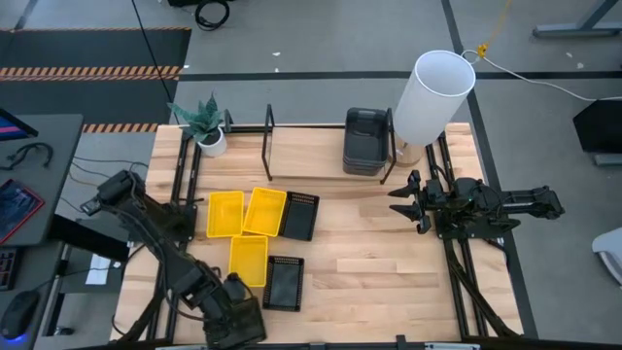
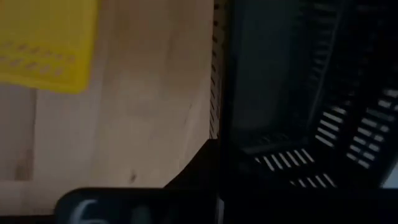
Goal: Stack baskets on shelf by color
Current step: Stack the bottom black basket on the center black basket
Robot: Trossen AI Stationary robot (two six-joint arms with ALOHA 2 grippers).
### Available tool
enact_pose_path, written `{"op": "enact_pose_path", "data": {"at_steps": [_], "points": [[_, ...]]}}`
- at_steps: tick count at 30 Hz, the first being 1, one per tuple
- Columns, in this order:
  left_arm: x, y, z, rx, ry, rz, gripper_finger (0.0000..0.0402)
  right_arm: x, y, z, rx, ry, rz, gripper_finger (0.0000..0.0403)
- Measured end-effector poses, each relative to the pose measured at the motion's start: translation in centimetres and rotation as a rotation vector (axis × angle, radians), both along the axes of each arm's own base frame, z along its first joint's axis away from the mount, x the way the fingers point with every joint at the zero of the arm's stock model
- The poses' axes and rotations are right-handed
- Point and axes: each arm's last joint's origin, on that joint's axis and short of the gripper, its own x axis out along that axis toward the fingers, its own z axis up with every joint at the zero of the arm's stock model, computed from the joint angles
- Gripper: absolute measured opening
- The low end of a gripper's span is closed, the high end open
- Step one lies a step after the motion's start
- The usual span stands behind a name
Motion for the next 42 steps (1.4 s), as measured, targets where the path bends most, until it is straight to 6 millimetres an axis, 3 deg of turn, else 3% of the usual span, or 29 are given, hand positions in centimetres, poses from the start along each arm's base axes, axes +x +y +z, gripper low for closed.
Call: {"op": "enact_pose_path", "data": {"at_steps": [5, 11, 20, 34, 42], "points": [[1.3, 1.2, 1.0, 0.024, -0.054, 0.341, 0.0012, 0.0, 0.0, 0.0, 0.000, 0.000, 0.000, 0.0197], [2.3, 2.1, 0.8, -0.024, 0.021, 0.676, 0.0012, 0.0, 0.0, 0.0, 0.000, 0.000, 0.000, 0.0197], [3.7, 3.3, 0.9, -0.074, 0.026, 0.989, 0.0013, 0.0, 0.0, 0.0, 0.000, 0.000, 0.000, 0.0197], [6.6, 4.5, -0.8, -0.121, 0.088, 1.091, 0.0013, 0.0, 0.0, 0.0, 0.000, -0.001, 0.000, 0.0197], [7.2, 4.2, -1.5, -0.143, 0.121, 1.115, 0.0013, 0.0, 0.0, 0.0, 0.000, 0.000, 0.000, 0.0197]]}}
